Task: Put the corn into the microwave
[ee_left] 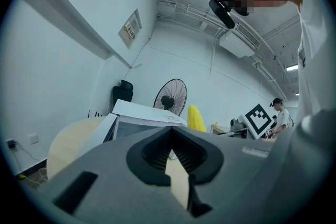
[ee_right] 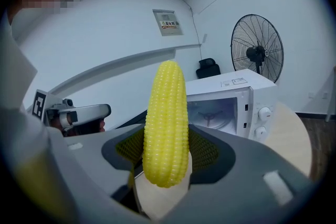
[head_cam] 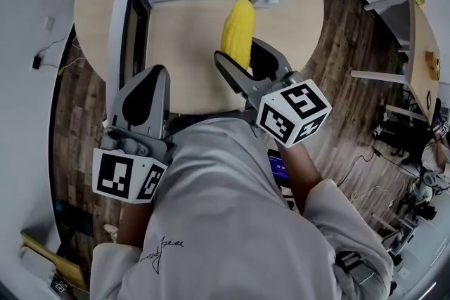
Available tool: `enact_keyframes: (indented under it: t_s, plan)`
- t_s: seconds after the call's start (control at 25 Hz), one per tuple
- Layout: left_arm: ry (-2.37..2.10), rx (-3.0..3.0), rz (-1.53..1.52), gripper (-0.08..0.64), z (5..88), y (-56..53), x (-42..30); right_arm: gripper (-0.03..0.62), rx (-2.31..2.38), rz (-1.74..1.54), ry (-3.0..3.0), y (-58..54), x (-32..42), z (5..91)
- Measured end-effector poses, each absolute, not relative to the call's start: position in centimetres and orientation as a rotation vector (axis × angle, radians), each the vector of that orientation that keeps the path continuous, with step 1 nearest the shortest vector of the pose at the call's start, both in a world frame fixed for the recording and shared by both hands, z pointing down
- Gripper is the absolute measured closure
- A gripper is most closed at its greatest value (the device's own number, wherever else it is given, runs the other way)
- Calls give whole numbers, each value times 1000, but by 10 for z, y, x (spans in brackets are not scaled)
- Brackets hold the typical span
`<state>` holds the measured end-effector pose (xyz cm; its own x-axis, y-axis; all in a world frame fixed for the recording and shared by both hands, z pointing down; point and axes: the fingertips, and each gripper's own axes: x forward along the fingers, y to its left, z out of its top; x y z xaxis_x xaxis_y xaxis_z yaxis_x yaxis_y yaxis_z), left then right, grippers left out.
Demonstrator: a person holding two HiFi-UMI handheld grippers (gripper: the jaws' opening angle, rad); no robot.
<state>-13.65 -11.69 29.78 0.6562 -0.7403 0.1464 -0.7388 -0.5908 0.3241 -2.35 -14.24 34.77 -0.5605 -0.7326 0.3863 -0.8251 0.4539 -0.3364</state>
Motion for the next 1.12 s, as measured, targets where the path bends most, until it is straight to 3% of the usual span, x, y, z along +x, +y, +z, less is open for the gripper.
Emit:
enact_keyframes:
  t_s: [1.12]
  plan:
    - [-1160, 2480, 62, 571, 312, -130, -132, 331, 1317, 861, -2421, -186, -29, 422]
